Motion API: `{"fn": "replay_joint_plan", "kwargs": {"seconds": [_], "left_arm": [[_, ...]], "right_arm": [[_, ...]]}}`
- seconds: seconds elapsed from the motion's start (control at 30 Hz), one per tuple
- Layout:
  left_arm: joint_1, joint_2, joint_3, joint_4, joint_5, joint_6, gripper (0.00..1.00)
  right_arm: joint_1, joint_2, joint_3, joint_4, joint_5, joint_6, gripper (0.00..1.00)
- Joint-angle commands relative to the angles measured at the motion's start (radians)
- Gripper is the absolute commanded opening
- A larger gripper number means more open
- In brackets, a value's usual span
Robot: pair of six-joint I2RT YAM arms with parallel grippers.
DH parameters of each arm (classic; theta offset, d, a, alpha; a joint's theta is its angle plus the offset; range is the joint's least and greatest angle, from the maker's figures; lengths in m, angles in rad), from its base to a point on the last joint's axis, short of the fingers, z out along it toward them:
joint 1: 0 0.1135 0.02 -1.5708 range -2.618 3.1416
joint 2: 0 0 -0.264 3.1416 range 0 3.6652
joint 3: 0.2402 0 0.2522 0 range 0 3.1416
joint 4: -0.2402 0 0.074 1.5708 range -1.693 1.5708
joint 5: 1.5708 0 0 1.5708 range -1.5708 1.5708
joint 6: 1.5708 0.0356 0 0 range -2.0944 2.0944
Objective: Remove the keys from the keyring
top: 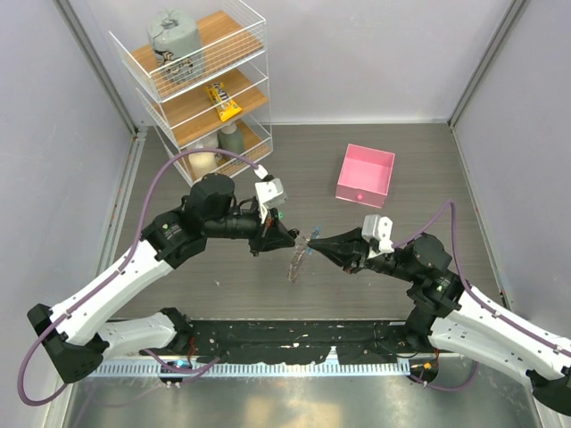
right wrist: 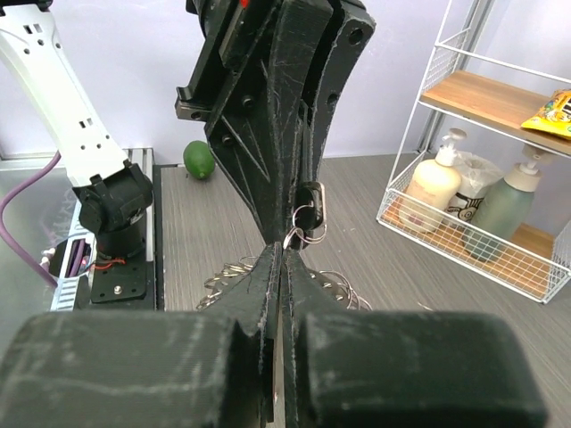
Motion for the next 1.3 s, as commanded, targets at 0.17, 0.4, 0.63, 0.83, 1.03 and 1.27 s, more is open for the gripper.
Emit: {"fn": "replay_joint_plan", "kwargs": {"seconds": [0.17, 0.4, 0.63, 0.83, 1.03, 1.27], "left_arm": [[0.027, -0.042, 0.043, -0.001, -0.088, 0.031, 0.00], [0.029, -0.028, 0.026, 0.004, -0.075, 0.023, 0.00], [0.034, -0.003, -0.020, 0.076, -0.043, 0.001, 0.00], [0.038, 0.029, 0.011, 0.086, -0.028, 0.008, 0.00], [0.038, 0.067, 0.017, 0.093, -0.002, -0.002, 0.00], [0.038, 0.060, 0.026, 0.103, 0.001, -0.003, 0.00]], "right_arm": [[0.008, -0.004, 0.063, -0.034, -0.059, -0.010, 0.05], [0.008, -0.033, 0.030, 0.058, -0.010, 0.016, 0.05], [0.008, -0.041, 0.032, 0.117, -0.093, 0.035, 0.05], [0.008, -0.018, 0.038, 0.117, -0.137, 0.050, 0.05], [0.010, -0.007, 0.050, 0.121, -0.148, 0.052, 0.05], [0.008, 0.003, 0.052, 0.112, -0.127, 0.052, 0.05]]}}
